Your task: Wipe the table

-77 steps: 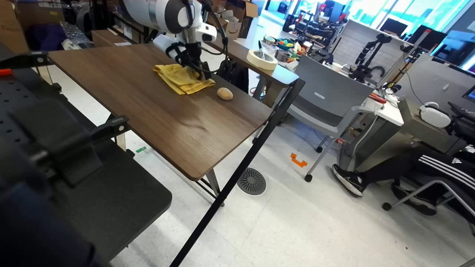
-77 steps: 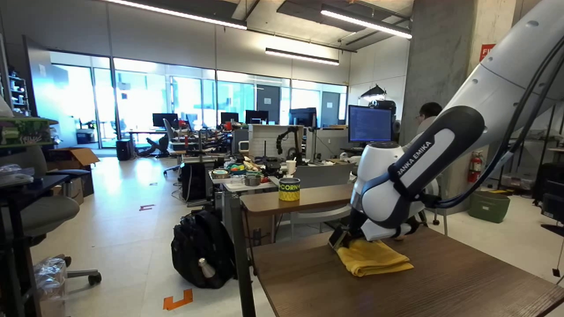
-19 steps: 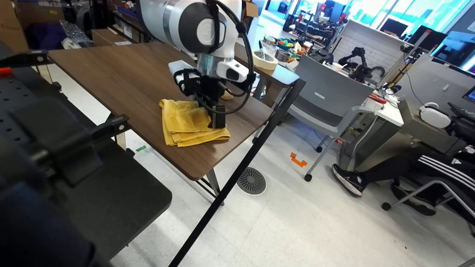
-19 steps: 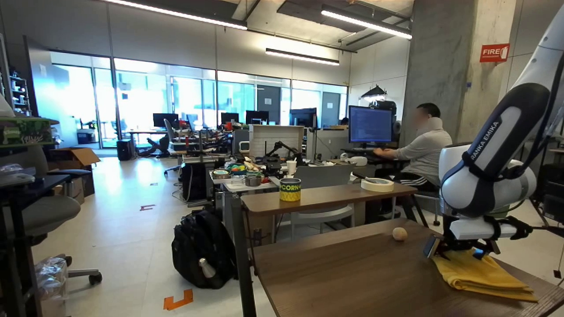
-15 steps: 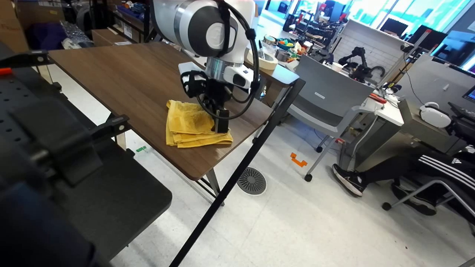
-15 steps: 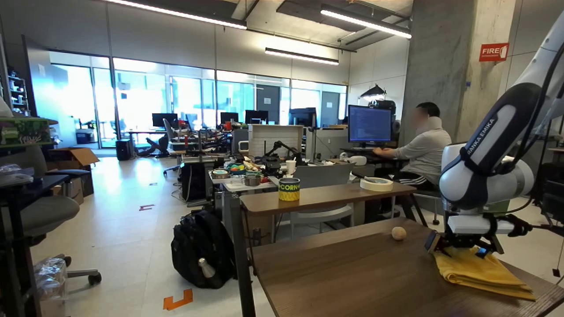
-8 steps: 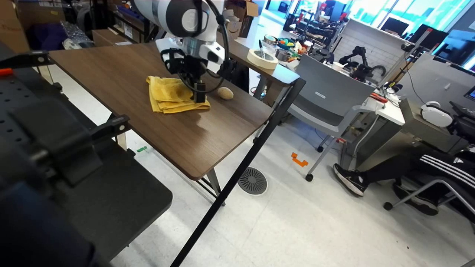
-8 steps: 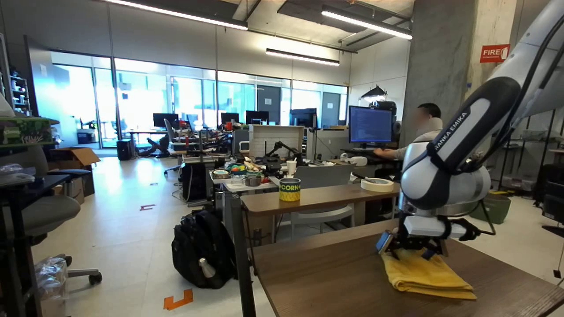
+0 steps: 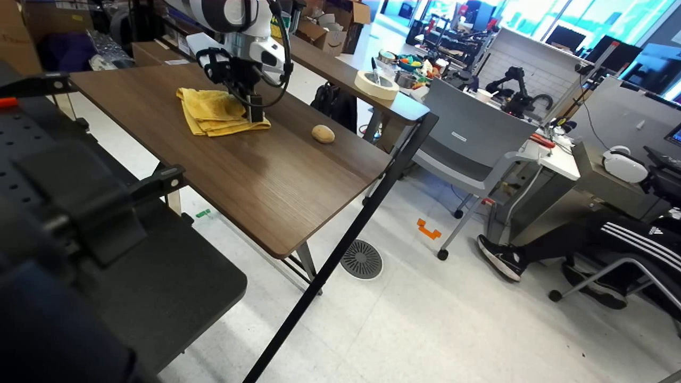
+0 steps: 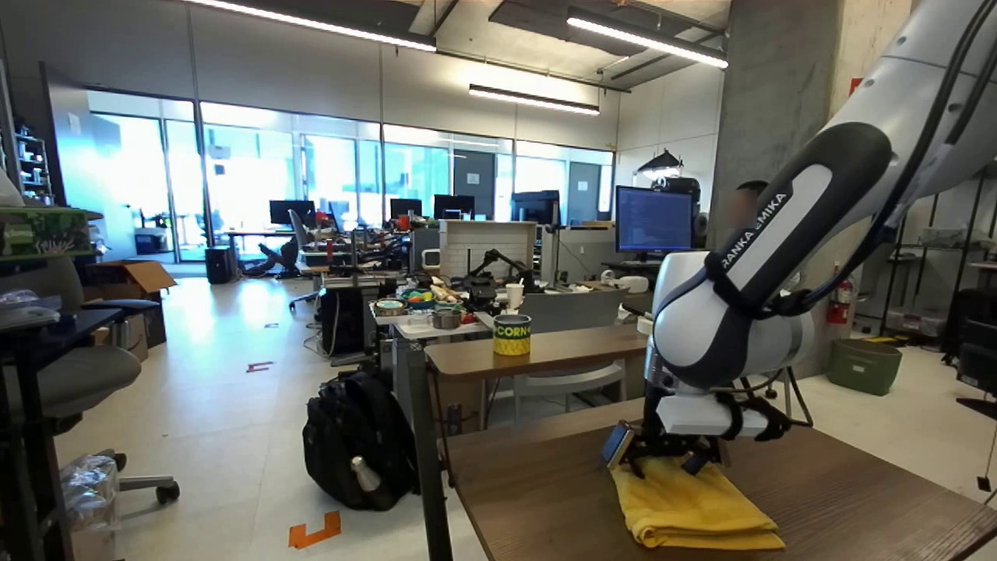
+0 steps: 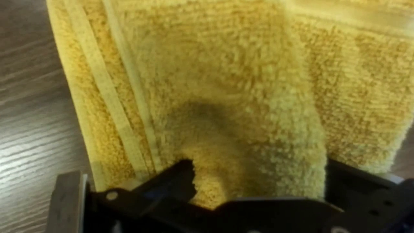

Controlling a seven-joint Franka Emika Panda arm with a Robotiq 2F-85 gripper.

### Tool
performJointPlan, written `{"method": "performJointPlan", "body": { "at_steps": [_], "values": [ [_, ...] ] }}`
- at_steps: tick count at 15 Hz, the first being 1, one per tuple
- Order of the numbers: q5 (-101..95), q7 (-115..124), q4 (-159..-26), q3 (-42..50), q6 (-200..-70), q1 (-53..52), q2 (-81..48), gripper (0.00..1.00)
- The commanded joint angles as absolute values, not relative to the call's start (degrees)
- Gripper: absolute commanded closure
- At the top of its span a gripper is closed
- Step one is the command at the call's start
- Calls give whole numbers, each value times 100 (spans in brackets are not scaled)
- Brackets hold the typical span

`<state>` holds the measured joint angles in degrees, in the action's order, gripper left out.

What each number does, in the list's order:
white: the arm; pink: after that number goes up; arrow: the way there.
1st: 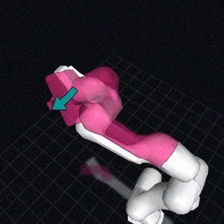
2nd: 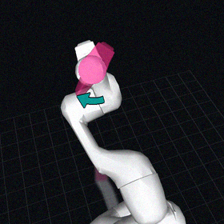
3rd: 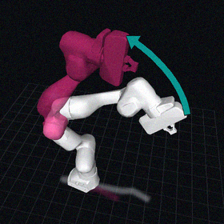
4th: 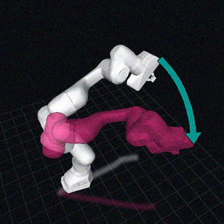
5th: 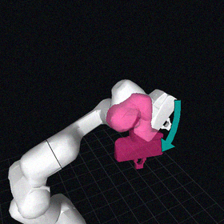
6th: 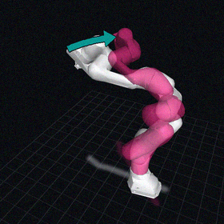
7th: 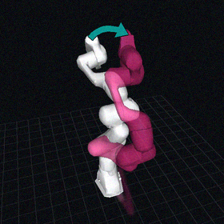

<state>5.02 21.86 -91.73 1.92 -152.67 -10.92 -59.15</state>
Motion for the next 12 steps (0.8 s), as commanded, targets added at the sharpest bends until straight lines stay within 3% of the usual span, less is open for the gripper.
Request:
{"method": "performJointPlan", "body": {
  "at_steps": [1, 7, 12],
  "values": [
    [724, 2991, -8953, 604, -15175, -1233, -6248, 0],
    [765, 4707, -8996, 1129, -14946, -1551, -6253, 0],
    [541, 4258, -8827, 687, -15066, -1167, -6316, 0]
  ]
}}
